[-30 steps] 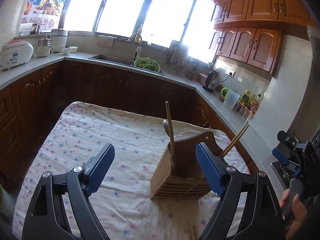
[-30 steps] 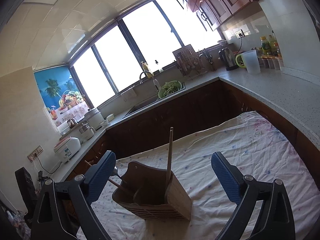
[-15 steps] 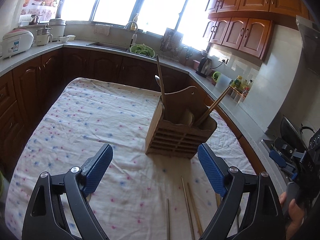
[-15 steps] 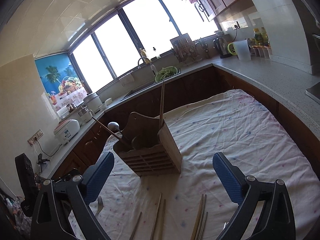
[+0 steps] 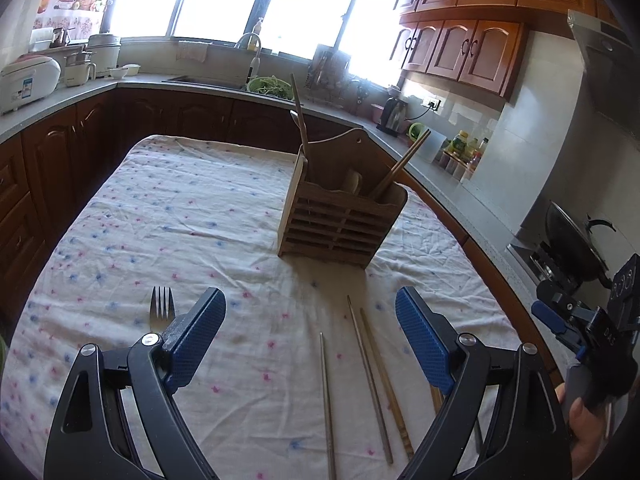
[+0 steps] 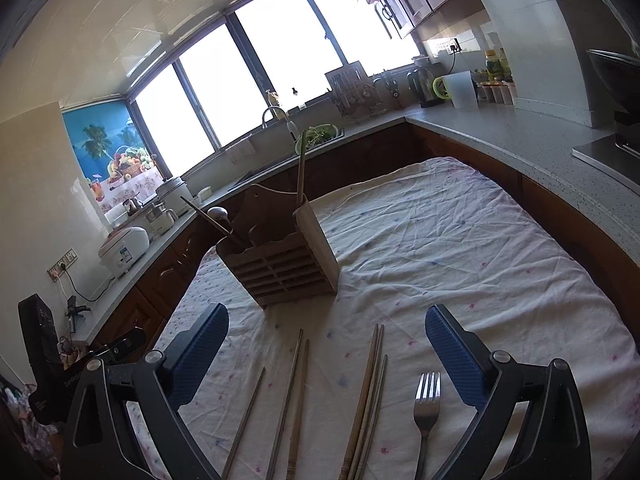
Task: Organize utensils
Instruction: 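Withdraw both open tools from the holder toward the remaining utensils, then close the left tool on a thin metal chopstick while the right tool grasps a wooden chopstick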
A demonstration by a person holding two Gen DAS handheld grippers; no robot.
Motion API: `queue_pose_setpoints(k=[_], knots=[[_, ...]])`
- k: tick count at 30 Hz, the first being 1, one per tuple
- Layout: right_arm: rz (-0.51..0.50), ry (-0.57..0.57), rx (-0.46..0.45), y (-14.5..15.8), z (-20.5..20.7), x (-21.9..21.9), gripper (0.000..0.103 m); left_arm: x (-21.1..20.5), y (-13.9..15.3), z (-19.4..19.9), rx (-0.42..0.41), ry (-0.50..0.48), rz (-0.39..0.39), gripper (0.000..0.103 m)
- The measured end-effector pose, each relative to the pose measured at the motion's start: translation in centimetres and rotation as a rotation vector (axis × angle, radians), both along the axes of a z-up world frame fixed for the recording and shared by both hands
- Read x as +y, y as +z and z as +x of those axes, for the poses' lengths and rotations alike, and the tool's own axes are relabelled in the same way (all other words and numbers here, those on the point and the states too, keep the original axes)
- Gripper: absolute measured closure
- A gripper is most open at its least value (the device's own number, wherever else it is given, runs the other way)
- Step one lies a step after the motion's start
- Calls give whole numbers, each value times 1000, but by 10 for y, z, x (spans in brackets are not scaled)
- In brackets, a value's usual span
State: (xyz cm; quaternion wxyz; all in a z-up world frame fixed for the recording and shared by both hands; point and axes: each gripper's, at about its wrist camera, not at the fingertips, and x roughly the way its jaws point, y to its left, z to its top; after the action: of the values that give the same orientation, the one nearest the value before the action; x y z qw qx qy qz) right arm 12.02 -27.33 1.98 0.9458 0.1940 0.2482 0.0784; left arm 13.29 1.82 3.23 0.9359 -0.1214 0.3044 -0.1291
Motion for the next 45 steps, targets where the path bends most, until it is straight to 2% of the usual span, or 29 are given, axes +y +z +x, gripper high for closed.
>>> queue_pose_setpoints(k=[14,16,19,23,25,27,29,33,45], knots=[[-61,13,40,-31,-18,11,5,-3,-40,-18,80,11,40,14],[-63,19,56,-36,-16,12,10,-5,-44,-17,88,9,46,14],[-74,19,77,-41,-10,13,22,-8,-48,-15,100,2,56,14],[-82,24,109,-48,-2,13,46,-11,-52,-10,115,-2,70,14],[-75,34,125,-52,3,13,54,-12,-54,-6,122,-5,78,15],[-79,41,142,-55,7,14,63,-15,-58,-2,140,-20,87,23],[-82,53,157,-57,12,17,68,-19,-64,3,169,-42,93,30],[-78,72,179,-60,24,19,70,-30,-72,14,218,-94,109,47],[-121,122,284,-84,78,31,72,-55,-80,41,264,-168,163,57]])
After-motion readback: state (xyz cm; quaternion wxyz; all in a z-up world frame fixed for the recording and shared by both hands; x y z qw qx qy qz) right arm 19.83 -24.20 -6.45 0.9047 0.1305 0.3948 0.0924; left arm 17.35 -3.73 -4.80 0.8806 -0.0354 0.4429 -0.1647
